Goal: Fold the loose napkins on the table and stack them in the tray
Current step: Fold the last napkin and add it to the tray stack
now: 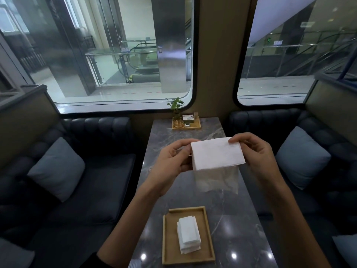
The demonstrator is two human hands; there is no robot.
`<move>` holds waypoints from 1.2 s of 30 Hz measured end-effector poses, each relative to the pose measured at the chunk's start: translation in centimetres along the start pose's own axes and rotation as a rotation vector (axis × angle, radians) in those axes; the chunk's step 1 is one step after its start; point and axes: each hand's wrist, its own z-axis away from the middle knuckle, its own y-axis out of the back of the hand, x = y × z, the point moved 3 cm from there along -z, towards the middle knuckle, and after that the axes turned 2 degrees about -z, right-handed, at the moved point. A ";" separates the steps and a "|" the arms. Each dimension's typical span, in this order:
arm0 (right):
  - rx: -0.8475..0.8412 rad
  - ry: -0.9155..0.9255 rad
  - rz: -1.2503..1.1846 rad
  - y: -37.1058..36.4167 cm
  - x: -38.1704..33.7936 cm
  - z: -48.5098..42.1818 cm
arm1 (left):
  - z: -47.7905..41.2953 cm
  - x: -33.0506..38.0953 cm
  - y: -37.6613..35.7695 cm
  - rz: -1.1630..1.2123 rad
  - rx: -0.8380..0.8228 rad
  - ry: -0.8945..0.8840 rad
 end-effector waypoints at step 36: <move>-0.118 -0.186 -0.009 -3.3 2.0 0.0 | 0.9 -0.4 1.9 -0.010 0.035 0.049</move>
